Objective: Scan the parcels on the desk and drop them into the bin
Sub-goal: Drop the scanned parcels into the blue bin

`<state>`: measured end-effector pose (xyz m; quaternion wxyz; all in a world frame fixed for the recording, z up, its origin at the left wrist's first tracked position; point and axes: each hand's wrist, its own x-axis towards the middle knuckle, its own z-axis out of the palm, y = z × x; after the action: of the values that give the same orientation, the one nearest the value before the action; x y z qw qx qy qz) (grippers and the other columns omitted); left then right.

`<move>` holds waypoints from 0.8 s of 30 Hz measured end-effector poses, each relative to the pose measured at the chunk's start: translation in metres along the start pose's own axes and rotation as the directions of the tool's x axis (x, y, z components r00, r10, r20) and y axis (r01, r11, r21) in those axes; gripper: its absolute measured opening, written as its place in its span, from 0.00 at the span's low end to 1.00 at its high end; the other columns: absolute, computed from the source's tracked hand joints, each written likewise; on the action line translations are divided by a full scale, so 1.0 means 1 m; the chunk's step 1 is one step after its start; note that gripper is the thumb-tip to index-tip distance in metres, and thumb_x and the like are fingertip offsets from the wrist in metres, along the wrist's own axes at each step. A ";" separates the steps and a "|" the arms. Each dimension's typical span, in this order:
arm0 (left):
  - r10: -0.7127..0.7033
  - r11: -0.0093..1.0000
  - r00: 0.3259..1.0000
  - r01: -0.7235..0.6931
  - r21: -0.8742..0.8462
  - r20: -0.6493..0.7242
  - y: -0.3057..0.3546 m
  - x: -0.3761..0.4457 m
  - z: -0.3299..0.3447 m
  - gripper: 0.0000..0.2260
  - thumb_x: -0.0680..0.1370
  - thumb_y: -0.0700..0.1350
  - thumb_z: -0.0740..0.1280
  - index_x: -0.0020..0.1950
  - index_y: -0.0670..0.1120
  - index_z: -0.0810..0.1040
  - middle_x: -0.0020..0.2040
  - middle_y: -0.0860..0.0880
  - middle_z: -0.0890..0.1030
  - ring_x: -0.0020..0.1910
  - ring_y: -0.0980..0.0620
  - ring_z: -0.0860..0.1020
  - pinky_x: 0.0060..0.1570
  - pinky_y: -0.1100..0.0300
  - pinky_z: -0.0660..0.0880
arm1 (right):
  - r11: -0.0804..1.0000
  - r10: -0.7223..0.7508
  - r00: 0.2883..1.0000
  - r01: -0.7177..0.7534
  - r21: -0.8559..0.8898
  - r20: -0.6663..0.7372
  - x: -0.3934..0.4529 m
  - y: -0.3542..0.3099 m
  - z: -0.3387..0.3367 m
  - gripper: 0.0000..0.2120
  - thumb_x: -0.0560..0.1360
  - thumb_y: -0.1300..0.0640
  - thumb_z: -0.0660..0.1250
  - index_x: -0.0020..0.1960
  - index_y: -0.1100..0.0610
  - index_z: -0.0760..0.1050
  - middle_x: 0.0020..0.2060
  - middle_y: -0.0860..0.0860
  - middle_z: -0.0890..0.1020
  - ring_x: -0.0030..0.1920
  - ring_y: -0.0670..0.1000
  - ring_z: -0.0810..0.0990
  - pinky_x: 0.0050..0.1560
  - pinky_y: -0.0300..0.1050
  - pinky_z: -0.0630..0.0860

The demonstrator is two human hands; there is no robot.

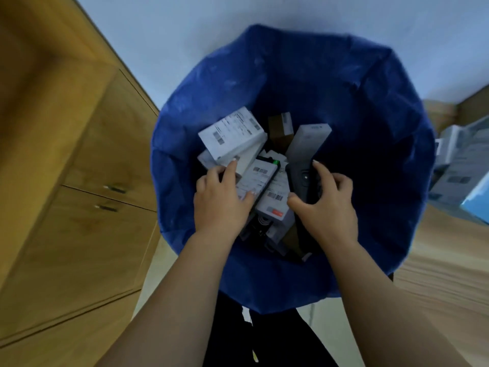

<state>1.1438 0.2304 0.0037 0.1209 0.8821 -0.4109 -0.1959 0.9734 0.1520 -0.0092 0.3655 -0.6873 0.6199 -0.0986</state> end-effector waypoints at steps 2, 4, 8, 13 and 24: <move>-0.004 1.000 0.999 0.003 -0.014 -0.054 0.001 -0.014 -0.018 0.31 0.78 0.56 0.66 0.78 0.54 0.59 0.73 0.49 0.64 0.69 0.45 0.62 0.67 0.49 0.66 | 1.000 -0.025 0.999 0.025 0.003 -0.021 -0.012 -0.009 -0.013 0.37 0.72 0.41 0.72 0.76 0.38 0.58 0.71 0.47 0.61 0.60 0.54 0.75 0.48 0.47 0.72; 0.009 1.000 0.996 -0.010 -0.011 -0.087 0.003 -0.028 -0.035 0.30 0.78 0.57 0.65 0.78 0.54 0.59 0.73 0.49 0.64 0.69 0.45 0.62 0.66 0.49 0.66 | 0.998 -0.048 0.997 0.050 0.024 -0.057 -0.027 -0.019 -0.024 0.37 0.72 0.40 0.71 0.76 0.39 0.59 0.70 0.48 0.62 0.58 0.54 0.75 0.47 0.47 0.72; 0.092 0.996 0.986 -0.093 0.002 -0.141 0.009 -0.054 -0.063 0.31 0.78 0.57 0.65 0.78 0.53 0.59 0.73 0.47 0.65 0.69 0.43 0.62 0.65 0.50 0.65 | 0.994 -0.081 0.988 0.090 0.067 -0.135 -0.064 -0.036 -0.044 0.37 0.72 0.39 0.70 0.76 0.39 0.59 0.69 0.47 0.62 0.56 0.54 0.76 0.48 0.49 0.74; 0.210 0.973 0.959 -0.223 -0.049 -0.189 0.016 -0.102 -0.080 0.30 0.78 0.57 0.65 0.78 0.51 0.61 0.72 0.47 0.66 0.69 0.42 0.63 0.66 0.49 0.66 | 0.985 -0.064 0.960 0.105 0.138 -0.274 -0.129 -0.042 -0.064 0.37 0.71 0.40 0.71 0.76 0.39 0.60 0.68 0.47 0.63 0.53 0.49 0.71 0.52 0.47 0.70; 0.490 0.865 0.870 -0.492 -0.096 -0.050 0.059 -0.224 -0.047 0.30 0.78 0.56 0.66 0.78 0.49 0.62 0.71 0.46 0.67 0.69 0.43 0.65 0.67 0.50 0.63 | 0.973 0.134 0.871 -0.025 0.230 -0.474 -0.282 0.031 -0.101 0.36 0.70 0.41 0.72 0.75 0.36 0.62 0.65 0.44 0.63 0.58 0.50 0.75 0.52 0.46 0.72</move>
<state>0.9939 0.3685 0.1224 0.2181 0.7433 -0.6093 -0.1694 0.8300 0.3757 0.1326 0.2745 -0.5704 0.7050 -0.3197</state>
